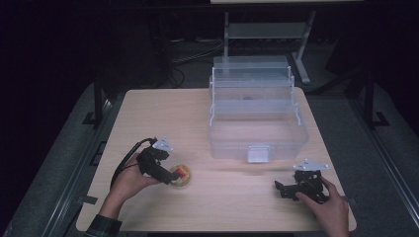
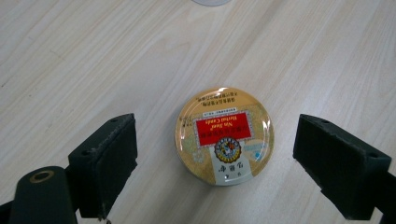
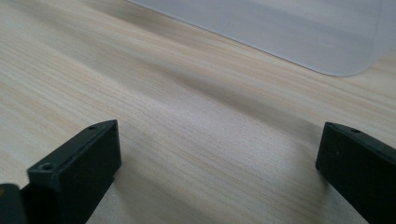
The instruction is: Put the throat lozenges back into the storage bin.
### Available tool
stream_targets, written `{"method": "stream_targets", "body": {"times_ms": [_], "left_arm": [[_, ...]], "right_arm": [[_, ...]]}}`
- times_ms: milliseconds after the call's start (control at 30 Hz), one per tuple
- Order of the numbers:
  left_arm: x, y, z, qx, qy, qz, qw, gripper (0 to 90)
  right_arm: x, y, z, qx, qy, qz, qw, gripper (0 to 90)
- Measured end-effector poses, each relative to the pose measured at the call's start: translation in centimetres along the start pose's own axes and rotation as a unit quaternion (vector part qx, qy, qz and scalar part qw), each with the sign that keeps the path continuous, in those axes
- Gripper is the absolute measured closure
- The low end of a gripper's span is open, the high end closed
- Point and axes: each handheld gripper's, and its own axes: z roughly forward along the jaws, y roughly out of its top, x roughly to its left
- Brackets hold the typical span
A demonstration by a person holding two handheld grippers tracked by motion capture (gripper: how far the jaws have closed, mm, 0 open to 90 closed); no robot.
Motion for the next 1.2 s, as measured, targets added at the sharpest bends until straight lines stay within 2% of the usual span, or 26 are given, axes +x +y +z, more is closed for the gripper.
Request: {"method": "stream_targets", "body": {"times_ms": [133, 400, 633, 1200], "left_arm": [[0.1, 0.4, 0.4, 0.004, -0.008, 0.0, 1.0, 13.1], [0.3, 0.7, 1.2, 0.023, -0.012, -0.002, 0.9997, 13.1], [0.3, 0.8, 1.7, 0.03, -0.015, -0.002, 0.9994, 13.1], [-0.1, 0.9, 3.4, 0.063, -0.012, 0.013, 0.9978, 12.7]], "right_arm": [[0.0, 0.0, 0.0, 0.0, 0.0, 0.0, 1.0, 0.0], [0.0, 0.0, 0.0, 0.0, 0.0, 0.0, 1.0, 0.0], [0.0, 0.0, 0.0, 0.0, 0.0, 0.0, 1.0, 0.0], [0.0, 0.0, 0.0, 0.0, 0.0, 0.0, 1.0, 0.0]]}}
